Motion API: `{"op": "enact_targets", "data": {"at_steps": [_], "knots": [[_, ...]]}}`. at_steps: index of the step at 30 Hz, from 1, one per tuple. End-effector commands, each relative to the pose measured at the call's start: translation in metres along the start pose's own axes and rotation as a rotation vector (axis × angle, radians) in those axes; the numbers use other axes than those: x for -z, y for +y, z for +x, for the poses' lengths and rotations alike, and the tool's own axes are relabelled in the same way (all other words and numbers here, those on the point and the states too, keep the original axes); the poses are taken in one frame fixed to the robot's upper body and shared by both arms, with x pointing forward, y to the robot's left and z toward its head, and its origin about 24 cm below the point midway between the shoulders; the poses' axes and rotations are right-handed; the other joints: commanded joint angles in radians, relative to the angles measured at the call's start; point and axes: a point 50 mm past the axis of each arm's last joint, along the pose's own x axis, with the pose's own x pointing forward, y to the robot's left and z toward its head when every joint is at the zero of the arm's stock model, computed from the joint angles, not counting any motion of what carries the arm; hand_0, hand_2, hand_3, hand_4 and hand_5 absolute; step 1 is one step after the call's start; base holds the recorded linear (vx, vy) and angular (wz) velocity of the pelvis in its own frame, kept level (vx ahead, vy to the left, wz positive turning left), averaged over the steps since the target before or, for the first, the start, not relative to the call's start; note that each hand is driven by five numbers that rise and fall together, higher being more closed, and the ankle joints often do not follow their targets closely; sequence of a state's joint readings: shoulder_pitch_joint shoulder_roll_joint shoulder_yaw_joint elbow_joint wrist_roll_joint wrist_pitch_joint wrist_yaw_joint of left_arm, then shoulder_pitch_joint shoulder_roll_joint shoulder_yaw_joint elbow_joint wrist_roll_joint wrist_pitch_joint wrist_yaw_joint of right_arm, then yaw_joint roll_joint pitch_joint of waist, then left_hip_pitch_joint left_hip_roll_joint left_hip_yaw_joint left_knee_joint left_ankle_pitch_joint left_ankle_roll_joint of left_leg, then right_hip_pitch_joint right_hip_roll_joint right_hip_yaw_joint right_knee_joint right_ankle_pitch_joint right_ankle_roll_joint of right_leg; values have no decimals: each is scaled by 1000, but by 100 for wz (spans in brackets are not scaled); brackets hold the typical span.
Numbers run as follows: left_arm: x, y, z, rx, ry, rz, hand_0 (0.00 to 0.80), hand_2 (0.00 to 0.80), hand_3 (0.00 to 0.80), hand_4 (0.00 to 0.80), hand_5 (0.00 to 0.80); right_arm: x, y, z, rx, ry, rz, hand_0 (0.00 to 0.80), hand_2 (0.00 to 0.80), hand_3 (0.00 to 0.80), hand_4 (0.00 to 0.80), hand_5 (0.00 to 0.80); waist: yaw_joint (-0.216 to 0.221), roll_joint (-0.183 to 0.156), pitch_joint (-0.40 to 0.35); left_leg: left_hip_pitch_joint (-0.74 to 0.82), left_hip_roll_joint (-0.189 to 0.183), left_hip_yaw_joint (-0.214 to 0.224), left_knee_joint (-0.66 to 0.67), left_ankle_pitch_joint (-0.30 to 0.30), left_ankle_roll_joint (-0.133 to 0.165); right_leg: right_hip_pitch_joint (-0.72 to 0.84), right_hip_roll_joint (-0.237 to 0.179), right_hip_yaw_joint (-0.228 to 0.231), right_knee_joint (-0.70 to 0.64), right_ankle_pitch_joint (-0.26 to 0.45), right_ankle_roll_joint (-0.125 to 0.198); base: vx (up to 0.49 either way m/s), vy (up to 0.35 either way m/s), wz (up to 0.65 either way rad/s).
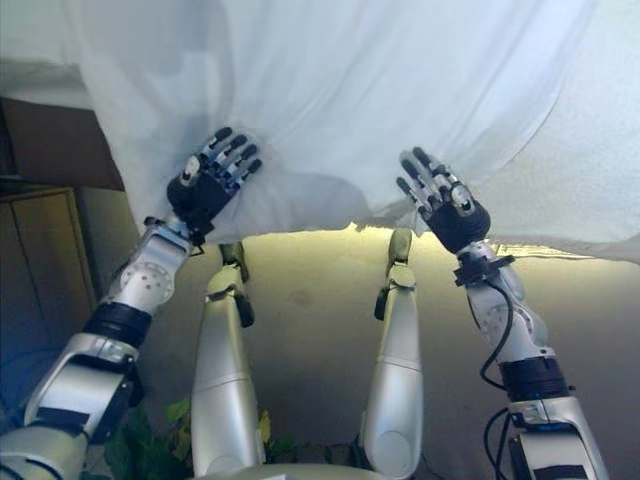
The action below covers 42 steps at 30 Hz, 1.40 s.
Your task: Make the bed neatly
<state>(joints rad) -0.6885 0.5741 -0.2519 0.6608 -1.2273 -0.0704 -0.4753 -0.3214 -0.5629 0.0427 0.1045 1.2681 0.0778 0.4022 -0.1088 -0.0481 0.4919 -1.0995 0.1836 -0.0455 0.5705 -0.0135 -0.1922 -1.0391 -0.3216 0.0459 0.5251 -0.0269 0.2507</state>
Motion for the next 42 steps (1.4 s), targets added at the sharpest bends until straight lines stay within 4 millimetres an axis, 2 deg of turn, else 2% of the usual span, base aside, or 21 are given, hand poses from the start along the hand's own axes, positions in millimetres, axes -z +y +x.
{"op": "enact_targets", "data": {"at_steps": [1,11,14,17,21,25,30,34,42], "knots": [[-34,26,-12,-171,-59,153,0,0,0,0,0,-24,14,-3,-85,-56,-76,0,0,0,0,0,-11,-14,28,-48,-16,23,164,-75,50,-20,45,-40,-62,147,-110,5,14,-4],[-65,72,-44,-536,29,370,0,0,0,0,0,-31,12,-3,-91,-59,-107,0,0,0,0,0,-8,-7,28,-86,-5,23,188,-85,50,-60,34,-52,-42,133,-116,-5,34,-3],[-73,83,-55,-630,79,494,0,0,0,0,0,-30,13,-3,-96,-64,-106,0,0,0,0,0,-6,-5,28,-90,-2,23,186,-85,50,-65,29,-57,-43,132,-117,-9,8,-2],[-80,91,-66,-728,135,653,0,0,0,0,0,-32,14,-3,-93,-63,-113,0,0,0,0,0,-4,-3,28,-89,-1,25,184,-81,50,-63,27,-59,-46,133,-117,-1,10,0],[-96,94,-71,-836,71,681,0,0,0,0,0,-29,11,-6,-79,-60,-108,0,0,0,0,0,-2,-1,28,-94,3,28,187,-83,52,-70,23,-60,-36,126,-120,0,8,0],[-111,95,-73,-905,87,766,0,0,0,0,0,-26,15,-6,-87,-65,-99,0,0,0,0,0,5,-2,28,-98,5,25,187,-85,52,-73,13,-69,-35,126,-119,3,-19,0],[-110,104,-87,-1028,150,805,0,0,0,0,0,-21,17,-7,-82,-69,-84,0,0,0,0,0,9,-5,28,-96,10,27,179,-83,54,-69,8,-79,-42,126,-118,7,-33,-1],[-110,113,-99,-1130,166,750,0,0,0,0,0,-17,19,-6,-88,-61,-74,0,0,0,0,0,6,-12,28,-83,15,25,172,-83,53,-60,11,-83,-43,120,-117,0,-8,0],[-92,122,-112,-1199,197,686,0,0,0,0,0,-6,22,-10,-88,-66,-48,0,0,0,0,0,2,-19,28,3,35,34,120,-58,41,20,7,-95,-81,124,-108,-5,-59,0]]}}
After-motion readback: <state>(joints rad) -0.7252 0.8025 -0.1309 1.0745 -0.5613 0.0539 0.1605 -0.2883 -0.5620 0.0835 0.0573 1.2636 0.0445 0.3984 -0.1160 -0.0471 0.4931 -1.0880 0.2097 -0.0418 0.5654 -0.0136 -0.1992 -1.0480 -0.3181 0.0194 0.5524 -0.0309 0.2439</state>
